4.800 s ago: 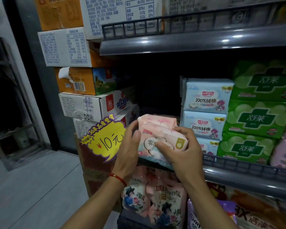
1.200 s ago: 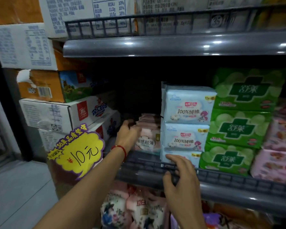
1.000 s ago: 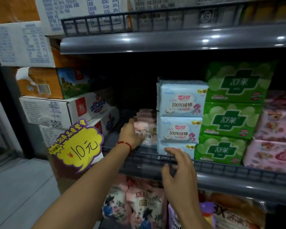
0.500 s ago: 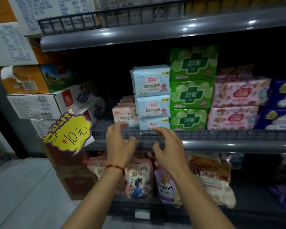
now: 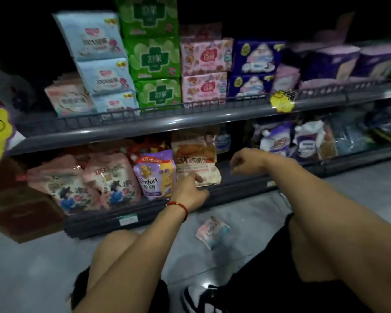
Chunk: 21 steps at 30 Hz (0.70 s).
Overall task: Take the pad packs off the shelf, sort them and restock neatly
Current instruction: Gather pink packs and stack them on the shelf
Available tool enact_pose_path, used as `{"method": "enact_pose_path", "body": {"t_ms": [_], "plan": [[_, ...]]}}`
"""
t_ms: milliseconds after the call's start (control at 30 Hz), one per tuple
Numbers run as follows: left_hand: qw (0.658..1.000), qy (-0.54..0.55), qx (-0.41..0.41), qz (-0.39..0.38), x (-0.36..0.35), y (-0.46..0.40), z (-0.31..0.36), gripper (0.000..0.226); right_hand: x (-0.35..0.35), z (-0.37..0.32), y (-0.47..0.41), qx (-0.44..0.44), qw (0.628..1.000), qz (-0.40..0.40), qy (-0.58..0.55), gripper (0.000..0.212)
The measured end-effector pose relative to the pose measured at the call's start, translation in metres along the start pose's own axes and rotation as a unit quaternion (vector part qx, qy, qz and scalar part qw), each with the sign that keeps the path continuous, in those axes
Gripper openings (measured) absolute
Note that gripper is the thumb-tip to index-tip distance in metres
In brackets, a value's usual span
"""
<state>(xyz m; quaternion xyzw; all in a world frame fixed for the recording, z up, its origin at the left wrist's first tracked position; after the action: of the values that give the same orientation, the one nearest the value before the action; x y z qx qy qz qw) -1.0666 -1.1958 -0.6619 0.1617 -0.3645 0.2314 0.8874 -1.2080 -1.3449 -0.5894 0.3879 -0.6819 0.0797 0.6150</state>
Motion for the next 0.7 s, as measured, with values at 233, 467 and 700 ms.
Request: {"method": "enact_pose_path", "body": {"t_ms": [233, 467, 700], "plan": [[0.979, -0.124, 0.037, -0.159, -0.074, -0.015, -0.020, 0.029, -0.038, 0.053, 0.001, -0.004, 0.993, -0.082, 0.087, 0.041], [0.943, -0.168, 0.152, -0.244, -0.179, -0.016, -0.109, 0.070, -0.095, 0.143, -0.022, -0.017, 0.977, -0.208, 0.045, 0.042], [0.956, -0.083, 0.201, -0.198, -0.250, -0.047, -0.152, 0.124, -0.126, 0.293, 0.000, -0.050, 0.987, -0.153, -0.016, 0.027]]}}
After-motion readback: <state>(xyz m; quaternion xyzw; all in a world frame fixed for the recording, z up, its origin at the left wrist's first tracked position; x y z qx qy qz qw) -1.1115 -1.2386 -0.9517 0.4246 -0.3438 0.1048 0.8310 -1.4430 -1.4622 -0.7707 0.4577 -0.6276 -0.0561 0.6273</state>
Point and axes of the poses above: each hand's wrist, its own y-axis away from the middle knuckle, its own x-axis out of the back of the hand, z = x × y, the point moved 4 cm from there along -y, towards the middle knuckle
